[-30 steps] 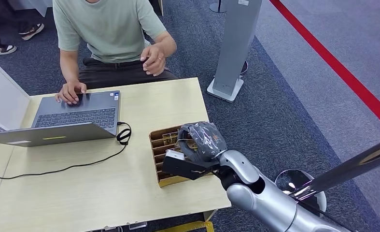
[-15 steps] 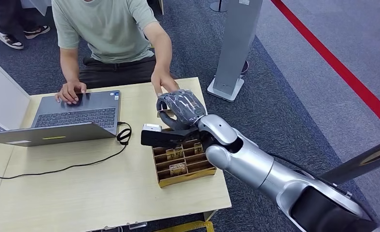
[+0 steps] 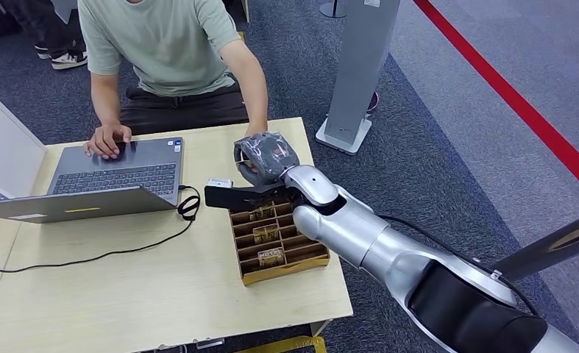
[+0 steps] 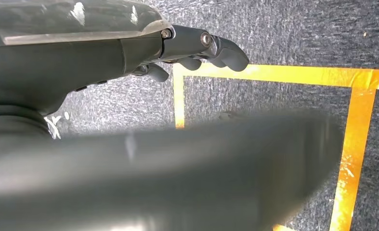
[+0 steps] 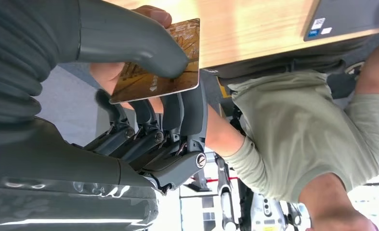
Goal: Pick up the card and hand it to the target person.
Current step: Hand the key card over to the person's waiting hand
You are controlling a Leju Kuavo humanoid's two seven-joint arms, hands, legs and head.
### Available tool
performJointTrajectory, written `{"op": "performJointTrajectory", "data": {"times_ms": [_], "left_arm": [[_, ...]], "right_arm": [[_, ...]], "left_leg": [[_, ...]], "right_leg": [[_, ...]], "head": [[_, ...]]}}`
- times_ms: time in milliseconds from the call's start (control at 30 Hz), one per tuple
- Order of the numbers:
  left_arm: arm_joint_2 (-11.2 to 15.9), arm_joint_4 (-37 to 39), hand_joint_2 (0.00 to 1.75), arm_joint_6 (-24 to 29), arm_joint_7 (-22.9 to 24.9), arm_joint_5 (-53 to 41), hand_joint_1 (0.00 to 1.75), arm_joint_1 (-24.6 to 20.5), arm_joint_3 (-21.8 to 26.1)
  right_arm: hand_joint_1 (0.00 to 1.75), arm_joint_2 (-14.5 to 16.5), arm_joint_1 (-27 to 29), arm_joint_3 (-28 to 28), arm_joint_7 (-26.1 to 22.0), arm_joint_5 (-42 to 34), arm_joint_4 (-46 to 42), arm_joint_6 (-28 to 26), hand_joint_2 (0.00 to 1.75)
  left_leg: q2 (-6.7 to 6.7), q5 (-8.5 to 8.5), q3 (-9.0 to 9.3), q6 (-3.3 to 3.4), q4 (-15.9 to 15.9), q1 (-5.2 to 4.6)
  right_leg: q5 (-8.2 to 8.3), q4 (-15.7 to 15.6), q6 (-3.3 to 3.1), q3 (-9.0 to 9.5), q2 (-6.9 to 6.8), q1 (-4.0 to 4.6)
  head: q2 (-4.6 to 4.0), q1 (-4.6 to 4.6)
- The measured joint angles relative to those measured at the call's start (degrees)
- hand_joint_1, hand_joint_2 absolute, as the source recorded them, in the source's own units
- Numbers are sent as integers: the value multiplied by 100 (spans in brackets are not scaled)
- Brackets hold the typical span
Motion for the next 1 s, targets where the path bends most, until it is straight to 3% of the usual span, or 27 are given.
{"op": "performJointTrajectory", "data": {"times_ms": [100,233,467,667,867,1000], "left_arm": [[0,8,175,-29,-26,4,0,1,0],[0,20,0,-28,-102,43,0,1,0],[0,35,0,-17,-92,161,0,8,1],[0,37,0,84,-72,291,0,48,4],[0,37,0,168,-25,386,0,93,15],[0,37,0,194,13,410,0,106,20]], "right_arm": [[0,53,-12,45,26,-7,152,-3,175],[0,89,-19,95,48,-9,285,-13,175],[0,67,5,103,193,-28,202,-29,175],[0,-289,422,-90,557,-492,-948,-144,175],[0,-852,1672,-637,406,-1194,-2785,-501,175],[0,-1162,2759,-1055,-421,-1861,-3863,-742,175]], "left_leg": [[0,0,1,0,0,0],[0,0,1,0,0,0],[2,1,4,-1,1,0],[3,-1,6,0,3,0],[1,-4,9,1,4,0],[1,-10,10,1,3,0]], "right_leg": [[0,0,0,0,0,0],[0,0,0,-1,0,0],[0,0,0,-2,2,0],[0,-3,0,-4,3,0],[-1,-12,0,0,2,0],[-3,-14,2,2,4,0]], "head": [[0,0],[0,-1],[0,-1],[0,0],[0,3],[0,4]]}}
